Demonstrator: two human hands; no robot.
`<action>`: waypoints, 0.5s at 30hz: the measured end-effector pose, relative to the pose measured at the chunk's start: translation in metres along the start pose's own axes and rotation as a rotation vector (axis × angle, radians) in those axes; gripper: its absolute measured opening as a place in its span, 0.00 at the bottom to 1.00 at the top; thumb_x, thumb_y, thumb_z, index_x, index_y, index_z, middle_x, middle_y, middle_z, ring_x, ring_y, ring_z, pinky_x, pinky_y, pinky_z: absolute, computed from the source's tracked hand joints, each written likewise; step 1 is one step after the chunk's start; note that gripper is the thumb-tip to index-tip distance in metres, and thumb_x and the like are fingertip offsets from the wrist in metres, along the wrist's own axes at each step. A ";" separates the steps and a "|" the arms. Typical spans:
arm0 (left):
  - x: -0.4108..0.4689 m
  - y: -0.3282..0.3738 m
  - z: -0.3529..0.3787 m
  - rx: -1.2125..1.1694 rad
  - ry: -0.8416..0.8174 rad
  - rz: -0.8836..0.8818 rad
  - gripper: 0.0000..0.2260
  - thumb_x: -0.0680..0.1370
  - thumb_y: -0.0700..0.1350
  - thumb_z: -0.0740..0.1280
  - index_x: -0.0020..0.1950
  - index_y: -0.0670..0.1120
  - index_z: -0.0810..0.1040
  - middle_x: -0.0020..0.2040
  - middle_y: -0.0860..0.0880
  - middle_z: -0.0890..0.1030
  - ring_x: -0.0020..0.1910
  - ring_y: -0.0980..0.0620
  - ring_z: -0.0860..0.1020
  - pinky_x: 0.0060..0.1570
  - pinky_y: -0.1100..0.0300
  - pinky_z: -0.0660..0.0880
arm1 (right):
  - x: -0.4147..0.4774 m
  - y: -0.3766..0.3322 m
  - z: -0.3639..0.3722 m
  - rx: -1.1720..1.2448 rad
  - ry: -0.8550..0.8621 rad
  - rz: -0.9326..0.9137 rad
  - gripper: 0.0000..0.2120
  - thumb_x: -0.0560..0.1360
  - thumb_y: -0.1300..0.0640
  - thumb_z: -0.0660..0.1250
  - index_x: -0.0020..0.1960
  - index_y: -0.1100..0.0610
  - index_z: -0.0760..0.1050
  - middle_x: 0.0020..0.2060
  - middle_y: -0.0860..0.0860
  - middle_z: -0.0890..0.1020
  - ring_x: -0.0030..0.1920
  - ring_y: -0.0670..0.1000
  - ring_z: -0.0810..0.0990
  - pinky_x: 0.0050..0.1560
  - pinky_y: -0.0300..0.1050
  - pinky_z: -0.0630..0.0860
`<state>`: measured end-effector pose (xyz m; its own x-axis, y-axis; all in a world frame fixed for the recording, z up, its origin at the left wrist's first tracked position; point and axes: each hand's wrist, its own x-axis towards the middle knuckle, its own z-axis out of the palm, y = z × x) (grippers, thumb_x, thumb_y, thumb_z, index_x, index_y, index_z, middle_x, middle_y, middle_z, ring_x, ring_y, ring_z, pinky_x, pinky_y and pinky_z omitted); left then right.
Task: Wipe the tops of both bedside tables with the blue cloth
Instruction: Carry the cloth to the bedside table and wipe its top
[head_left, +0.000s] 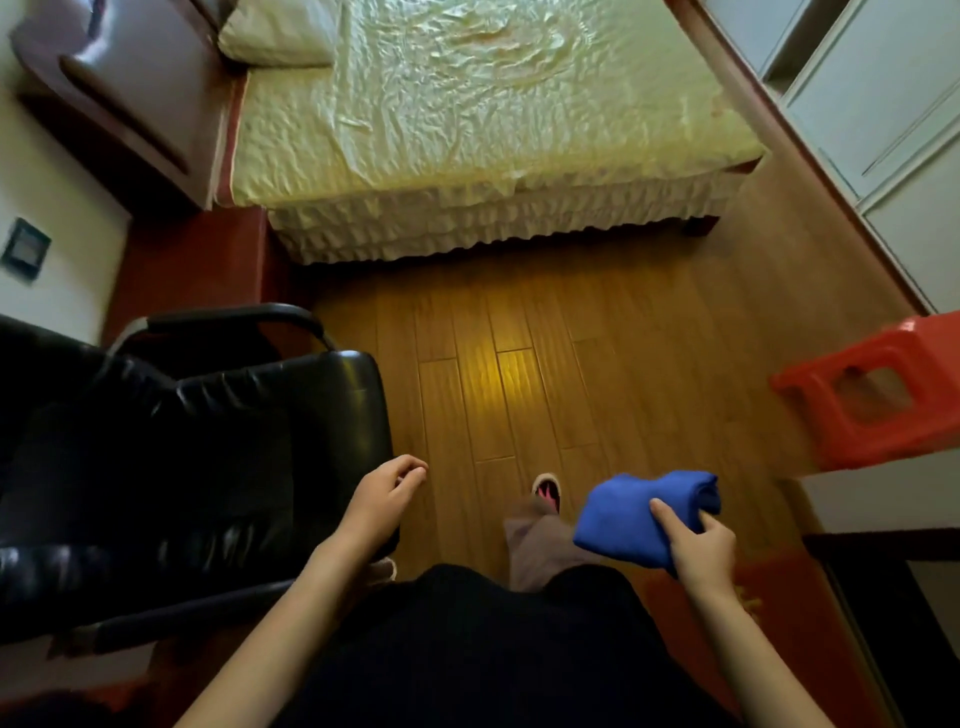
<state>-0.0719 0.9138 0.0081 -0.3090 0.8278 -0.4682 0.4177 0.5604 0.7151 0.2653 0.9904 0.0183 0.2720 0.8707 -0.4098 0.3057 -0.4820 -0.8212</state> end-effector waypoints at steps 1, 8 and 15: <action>0.018 0.010 0.004 -0.006 0.002 -0.006 0.10 0.81 0.48 0.60 0.58 0.48 0.78 0.51 0.52 0.80 0.51 0.57 0.78 0.45 0.67 0.71 | 0.023 -0.005 0.000 -0.013 0.001 -0.003 0.11 0.74 0.63 0.71 0.53 0.69 0.77 0.44 0.58 0.80 0.43 0.54 0.78 0.42 0.45 0.72; 0.108 0.058 0.014 -0.120 0.131 -0.207 0.09 0.81 0.47 0.60 0.56 0.49 0.79 0.50 0.52 0.80 0.52 0.54 0.78 0.47 0.64 0.71 | 0.175 -0.097 0.036 -0.109 -0.167 -0.038 0.09 0.73 0.61 0.71 0.48 0.66 0.78 0.42 0.57 0.82 0.39 0.49 0.78 0.36 0.39 0.72; 0.146 0.074 0.006 -0.261 0.301 -0.463 0.08 0.81 0.47 0.61 0.48 0.54 0.79 0.48 0.51 0.82 0.51 0.51 0.79 0.52 0.55 0.74 | 0.269 -0.200 0.132 -0.187 -0.513 -0.098 0.06 0.72 0.60 0.72 0.38 0.53 0.78 0.37 0.50 0.83 0.42 0.51 0.83 0.48 0.53 0.79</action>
<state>-0.0807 1.0760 -0.0109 -0.6526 0.4349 -0.6204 -0.0289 0.8040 0.5939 0.1572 1.3344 0.0202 -0.2311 0.8259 -0.5142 0.4769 -0.3645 -0.7998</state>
